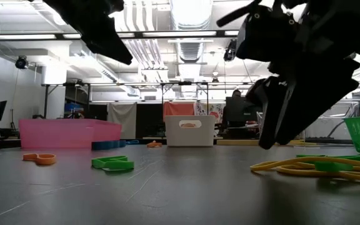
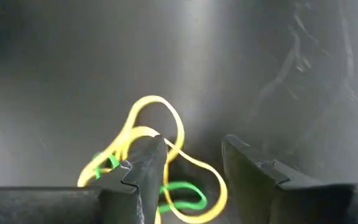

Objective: Sort rubber bands into baskets
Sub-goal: Put the yellow rubber band into the transparent bin, then put the blue rubber band into the yellow bin

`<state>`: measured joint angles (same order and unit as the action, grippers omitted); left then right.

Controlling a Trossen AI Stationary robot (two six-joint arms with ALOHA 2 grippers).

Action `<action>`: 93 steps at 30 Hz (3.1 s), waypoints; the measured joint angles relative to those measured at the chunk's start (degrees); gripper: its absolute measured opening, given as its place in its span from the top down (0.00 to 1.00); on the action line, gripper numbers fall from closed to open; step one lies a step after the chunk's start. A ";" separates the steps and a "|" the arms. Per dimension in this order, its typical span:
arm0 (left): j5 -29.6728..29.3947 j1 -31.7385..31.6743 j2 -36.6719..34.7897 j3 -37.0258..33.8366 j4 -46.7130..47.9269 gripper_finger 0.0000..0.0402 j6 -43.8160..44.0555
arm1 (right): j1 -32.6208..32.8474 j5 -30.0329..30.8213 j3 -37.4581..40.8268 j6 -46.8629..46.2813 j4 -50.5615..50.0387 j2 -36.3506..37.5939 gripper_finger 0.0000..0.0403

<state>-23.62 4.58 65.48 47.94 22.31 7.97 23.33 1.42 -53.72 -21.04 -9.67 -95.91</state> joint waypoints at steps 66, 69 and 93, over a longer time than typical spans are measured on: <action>0.11 1.25 4.63 -0.09 -1.86 0.52 -0.02 | -20.56 76.64 -5.75 21.40 -17.18 29.33 0.98; 0.11 1.25 4.63 -0.09 -1.88 0.52 -0.02 | -30.18 76.28 -5.37 15.50 -22.35 30.33 0.98; 0.13 1.25 4.64 -0.11 -1.76 0.52 0.19 | -56.93 46.08 -3.53 -9.88 -34.92 19.65 0.77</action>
<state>-23.49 5.82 70.11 47.83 20.55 8.16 -33.60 47.50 -57.25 -30.92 -44.59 -76.27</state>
